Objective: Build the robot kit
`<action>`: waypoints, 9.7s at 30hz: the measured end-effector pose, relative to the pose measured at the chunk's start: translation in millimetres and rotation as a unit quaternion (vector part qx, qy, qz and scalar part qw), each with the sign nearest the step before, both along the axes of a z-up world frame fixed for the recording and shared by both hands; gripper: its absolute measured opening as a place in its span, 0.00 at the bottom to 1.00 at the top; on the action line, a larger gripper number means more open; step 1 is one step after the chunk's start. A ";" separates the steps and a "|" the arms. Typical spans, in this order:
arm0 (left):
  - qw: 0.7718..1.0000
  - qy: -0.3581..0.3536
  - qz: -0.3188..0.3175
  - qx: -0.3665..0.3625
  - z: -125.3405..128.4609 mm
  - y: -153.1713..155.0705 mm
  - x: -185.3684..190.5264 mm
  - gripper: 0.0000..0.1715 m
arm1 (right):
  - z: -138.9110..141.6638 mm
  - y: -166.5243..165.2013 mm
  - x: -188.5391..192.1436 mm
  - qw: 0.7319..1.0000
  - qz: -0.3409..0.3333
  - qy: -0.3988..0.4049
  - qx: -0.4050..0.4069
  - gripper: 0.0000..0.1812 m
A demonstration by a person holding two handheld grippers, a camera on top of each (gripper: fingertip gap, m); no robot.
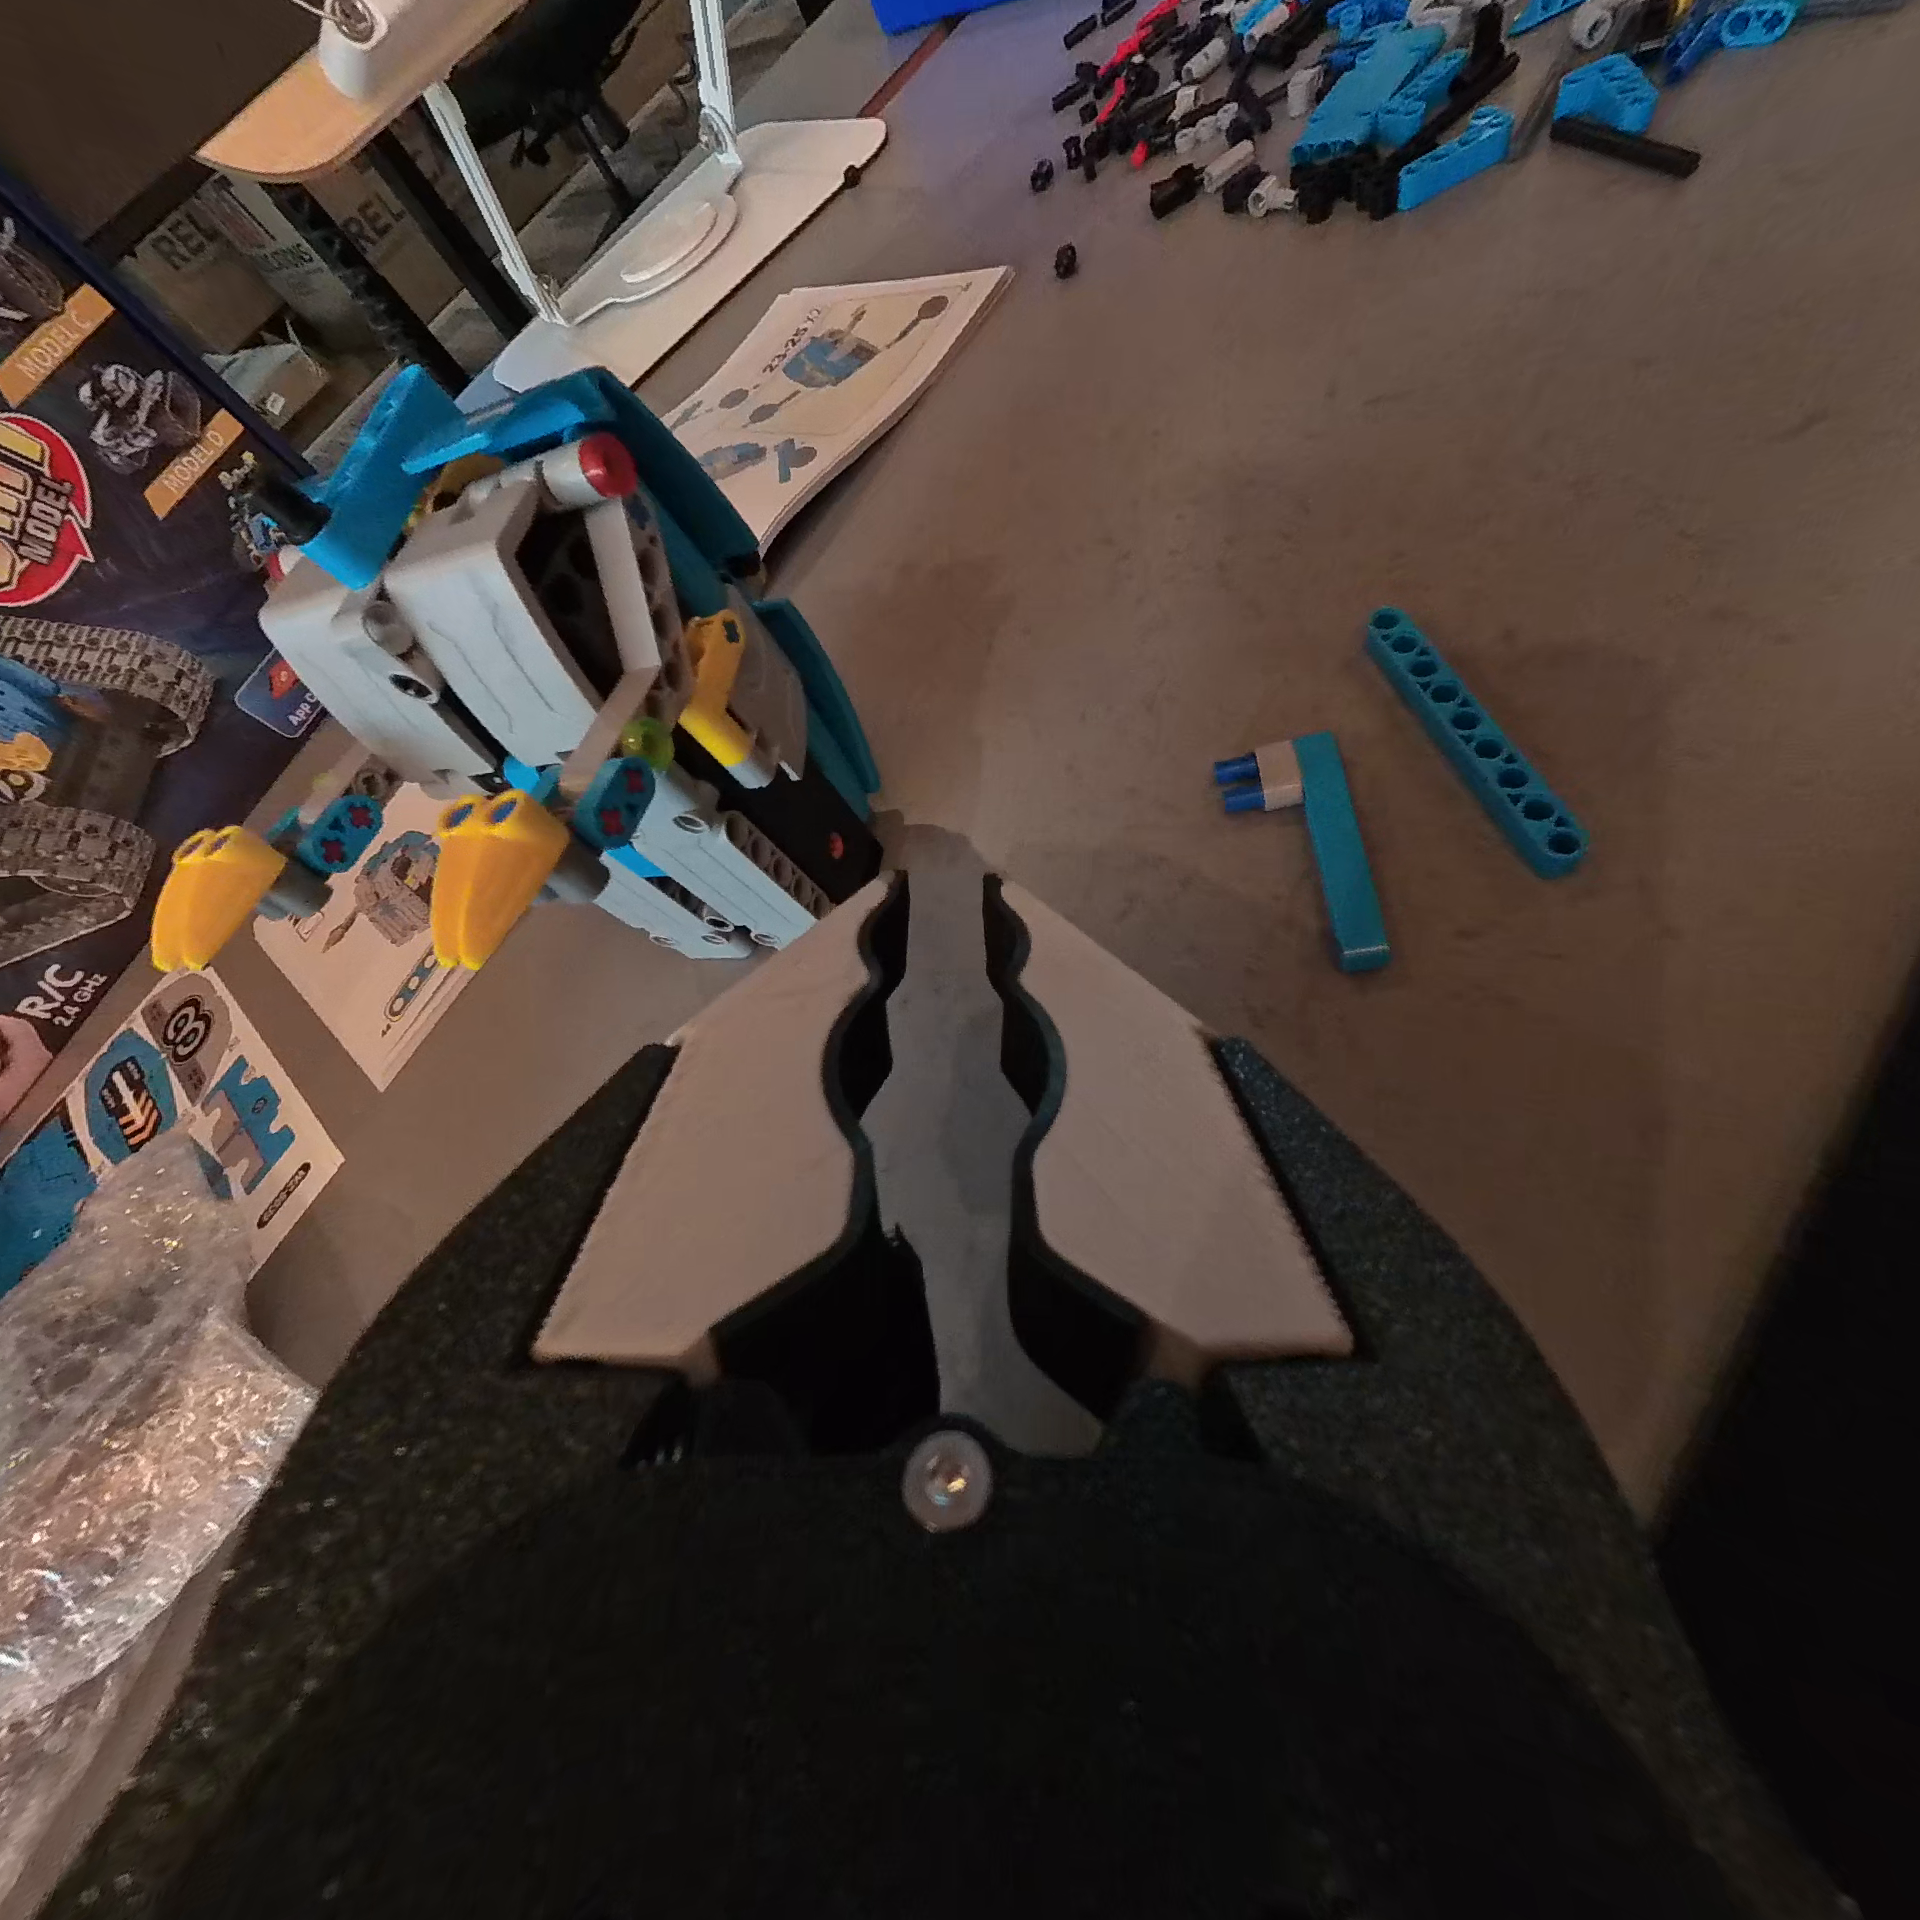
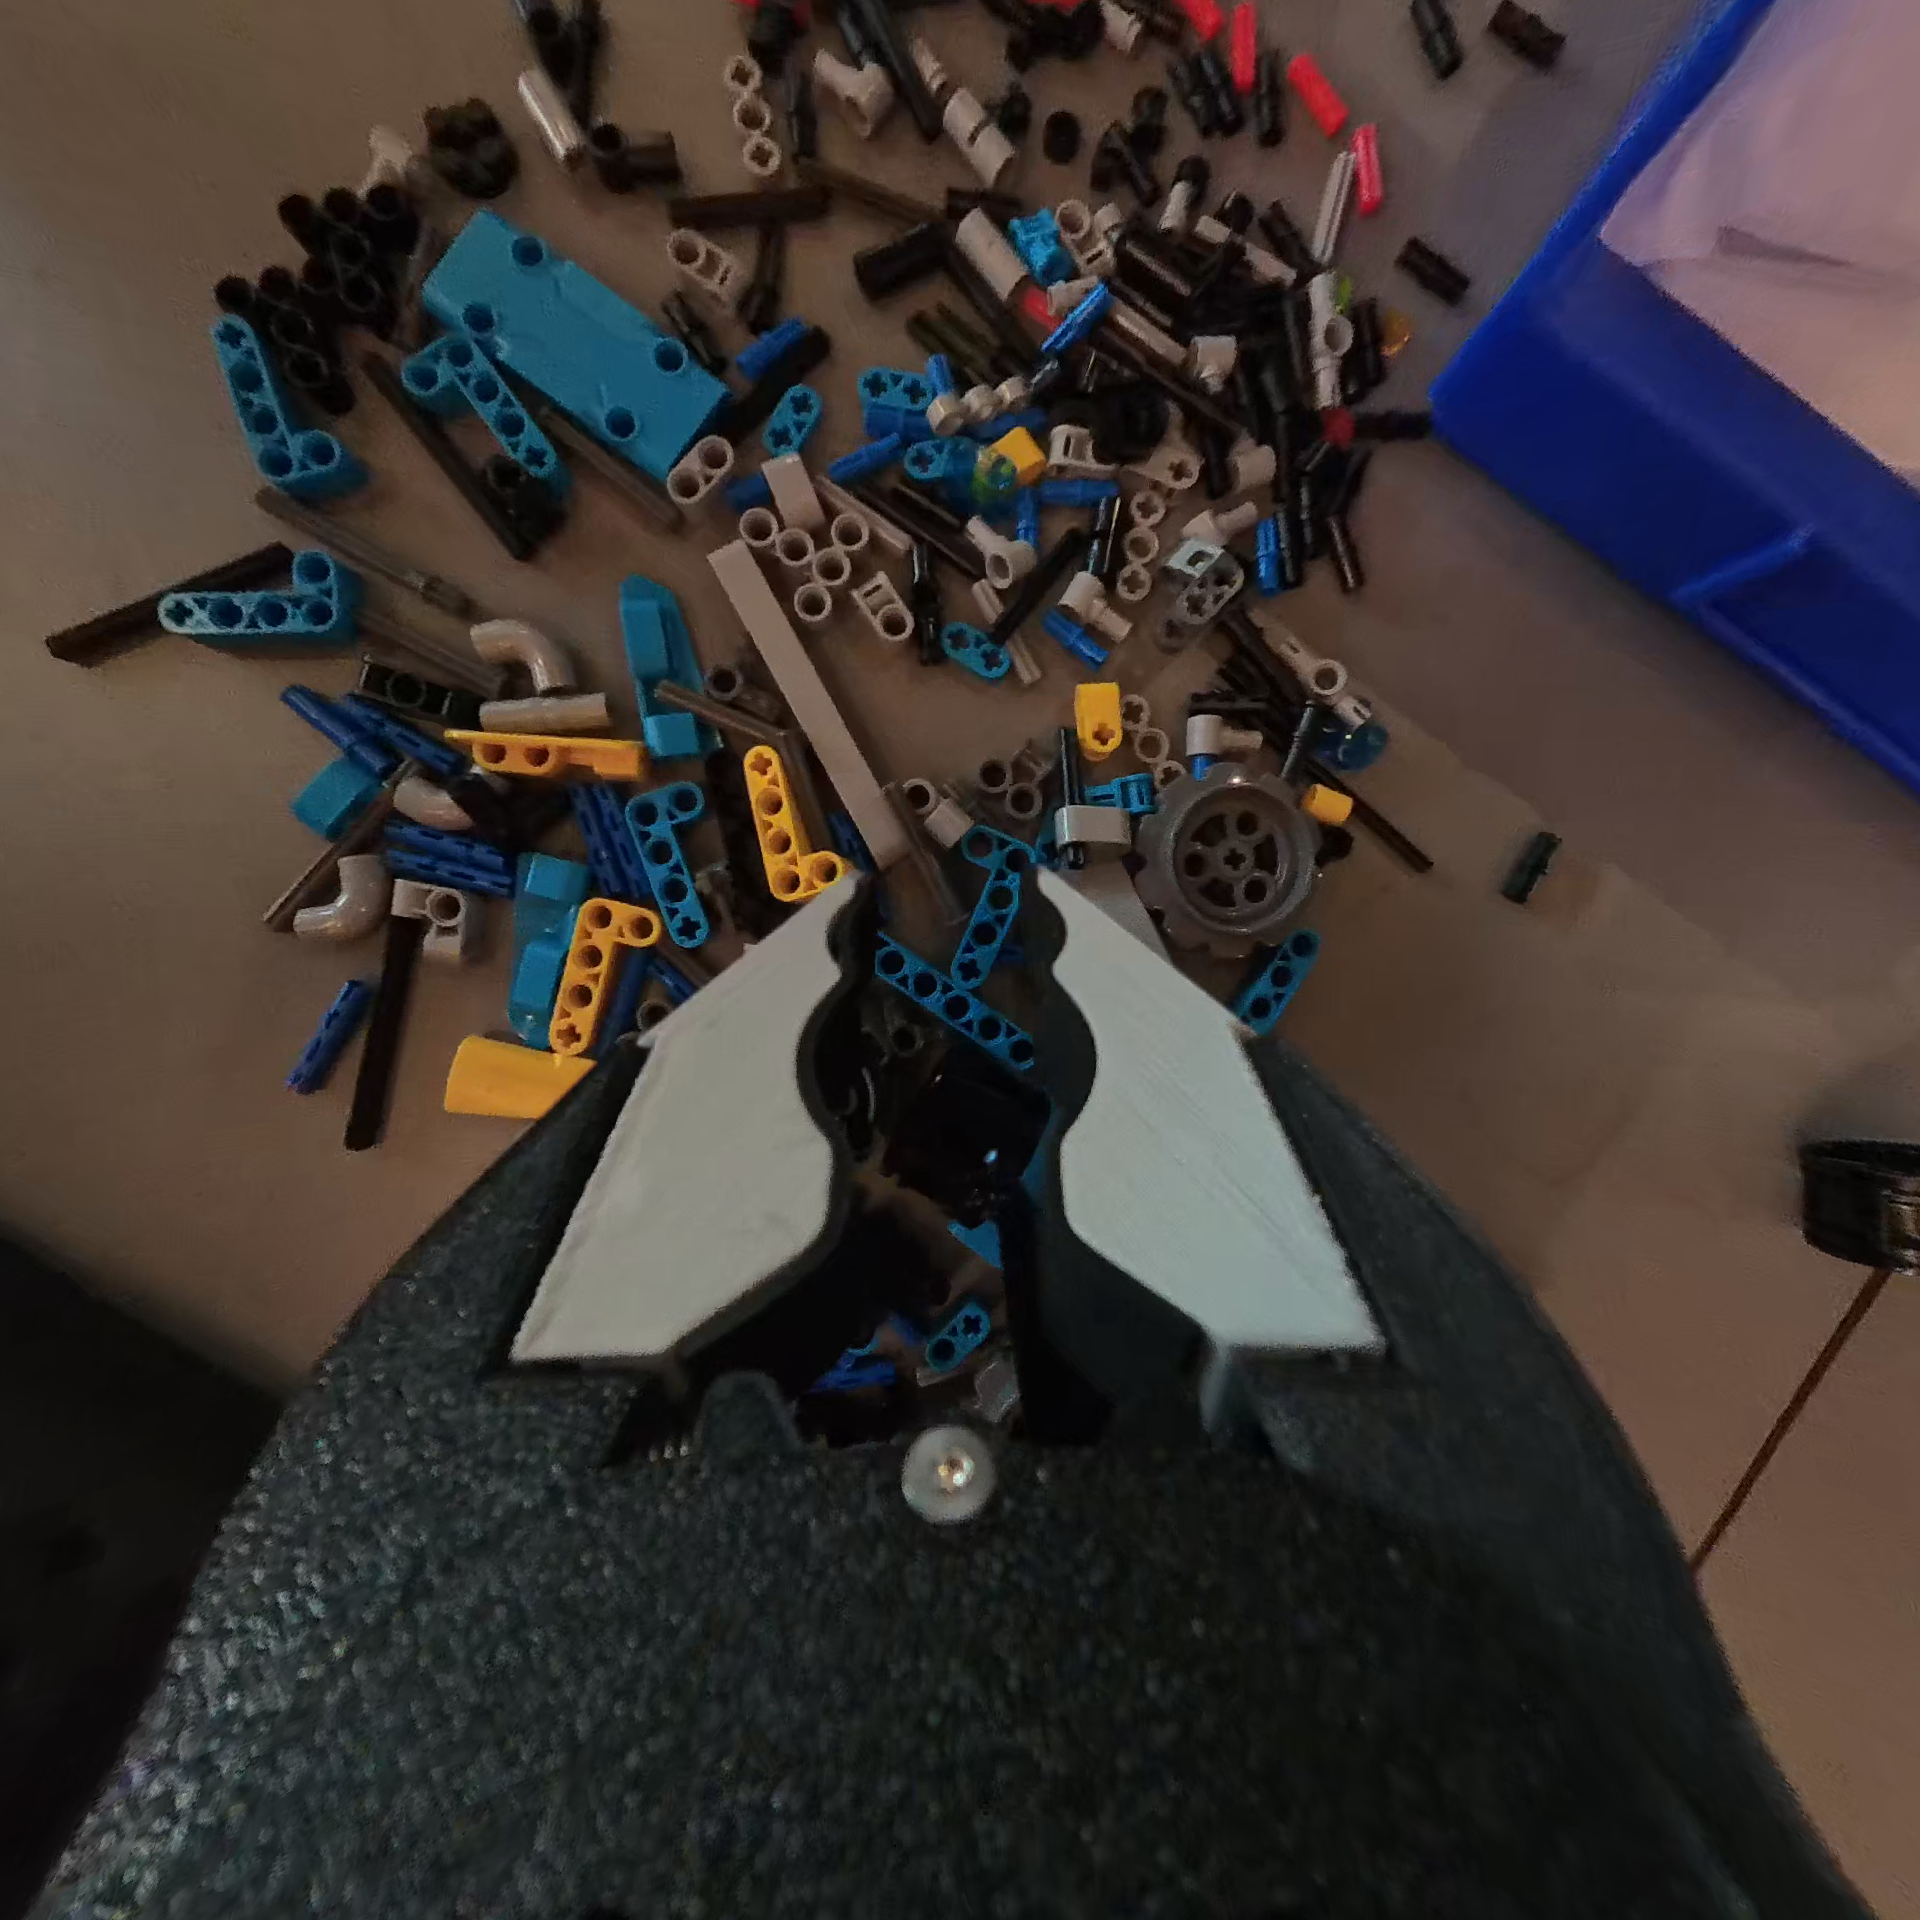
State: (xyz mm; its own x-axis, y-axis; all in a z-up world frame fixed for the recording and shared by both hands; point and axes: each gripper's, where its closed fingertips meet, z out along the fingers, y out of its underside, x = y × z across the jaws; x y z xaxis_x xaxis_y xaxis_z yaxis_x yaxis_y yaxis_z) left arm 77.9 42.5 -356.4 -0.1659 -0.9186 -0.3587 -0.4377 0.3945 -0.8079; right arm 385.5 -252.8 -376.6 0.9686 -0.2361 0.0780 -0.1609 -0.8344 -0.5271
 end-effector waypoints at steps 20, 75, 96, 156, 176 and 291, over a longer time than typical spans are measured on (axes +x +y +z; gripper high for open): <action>1.000 0.006 0.010 -0.020 -0.7 5.3 1.4 0.08 | -6.5 1.3 0.0 0.995 0.079 -0.014 -0.059 0.07; 0.998 -0.016 0.009 -0.064 8.7 8.2 1.3 0.08 | -14.5 246.4 -258.8 0.913 0.399 0.023 0.089 0.02; 0.998 -0.025 0.002 -0.053 11.2 5.2 -1.4 0.08 | 1.1 146.3 17.1 0.989 -0.075 -0.020 0.124 0.08; 0.999 -0.026 0.000 -0.036 10.4 2.7 -2.8 0.08 | -5.7 150.7 11.8 0.991 -0.087 0.007 0.104 0.00; 0.999 -0.026 0.001 -0.038 10.8 3.2 -2.8 0.08 | 13.6 184.3 -32.5 0.990 -0.010 0.018 0.143 0.08; 1.000 -0.018 -0.002 -0.025 7.3 1.2 -2.5 0.08 | 9.7 277.5 25.5 0.995 0.005 -0.001 0.101 0.12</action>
State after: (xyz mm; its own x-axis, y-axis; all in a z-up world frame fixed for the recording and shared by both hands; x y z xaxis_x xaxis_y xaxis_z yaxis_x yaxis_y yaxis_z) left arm 75.4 43.7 -349.0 -0.1579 -0.9347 -0.3184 -0.4063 0.3554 -0.8418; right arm 411.0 24.7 -367.0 0.9710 -0.2369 0.0318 -0.1515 -0.7126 -0.6850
